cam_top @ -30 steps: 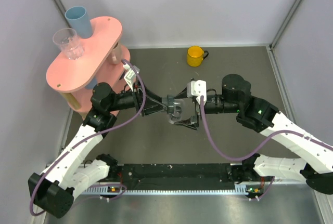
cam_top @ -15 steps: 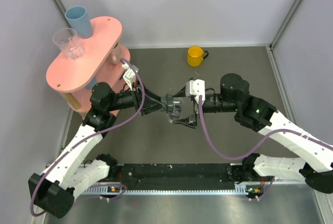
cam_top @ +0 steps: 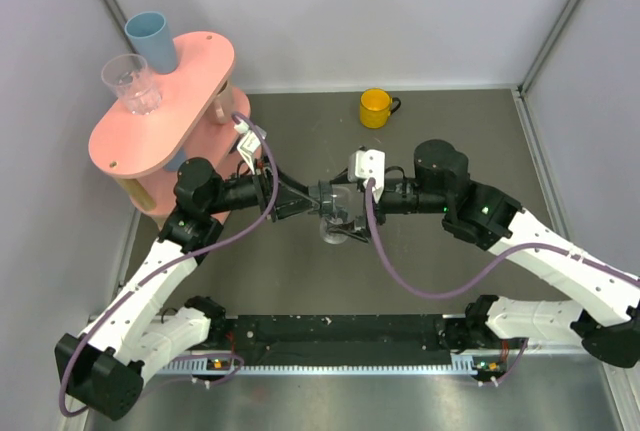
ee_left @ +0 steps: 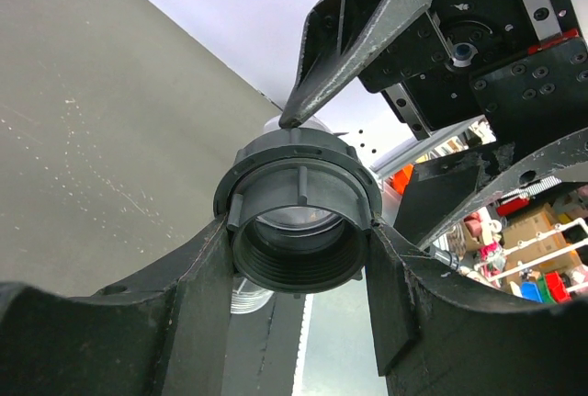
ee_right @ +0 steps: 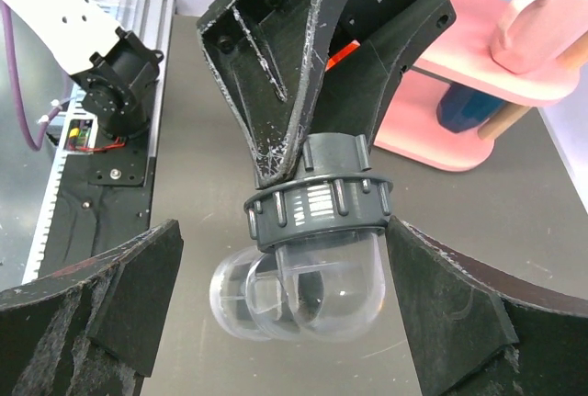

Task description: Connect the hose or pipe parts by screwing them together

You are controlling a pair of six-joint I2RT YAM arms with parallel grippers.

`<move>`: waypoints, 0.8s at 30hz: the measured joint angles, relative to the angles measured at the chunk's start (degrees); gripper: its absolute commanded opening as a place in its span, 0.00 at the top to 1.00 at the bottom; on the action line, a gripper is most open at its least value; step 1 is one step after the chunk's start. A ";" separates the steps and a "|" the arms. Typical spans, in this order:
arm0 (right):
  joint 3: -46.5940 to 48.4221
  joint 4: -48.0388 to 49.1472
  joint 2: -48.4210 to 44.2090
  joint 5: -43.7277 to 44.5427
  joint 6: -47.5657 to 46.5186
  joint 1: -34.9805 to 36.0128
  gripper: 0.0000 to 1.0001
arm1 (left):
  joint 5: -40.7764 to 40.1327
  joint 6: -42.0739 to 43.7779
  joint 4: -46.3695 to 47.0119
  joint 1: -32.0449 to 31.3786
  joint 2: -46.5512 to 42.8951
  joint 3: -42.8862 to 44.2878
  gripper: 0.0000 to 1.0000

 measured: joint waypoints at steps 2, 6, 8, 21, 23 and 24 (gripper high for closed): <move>0.00 -0.20 0.17 0.55 0.00 0.00 0.10 | 0.02 0.13 -0.13 -0.02 0.00 0.00 1.00; 0.00 -0.55 0.17 0.85 -0.33 0.02 0.10 | 0.02 0.74 -0.09 -0.11 0.00 0.00 1.00; 0.00 -0.79 0.28 0.90 -0.57 0.02 0.10 | 0.09 0.94 -0.11 -0.13 0.00 0.00 1.00; -1.20 -2.08 5.16 -2.73 -2.03 0.13 0.10 | 1.99 1.07 0.48 -0.90 0.00 0.00 1.00; -1.64 -2.12 5.49 -2.99 -1.99 0.13 0.10 | 2.10 1.11 0.39 -0.94 0.00 0.00 1.00; -1.86 -2.03 5.49 -3.02 -2.01 0.13 0.10 | 2.10 1.14 0.37 -0.94 0.00 0.00 1.00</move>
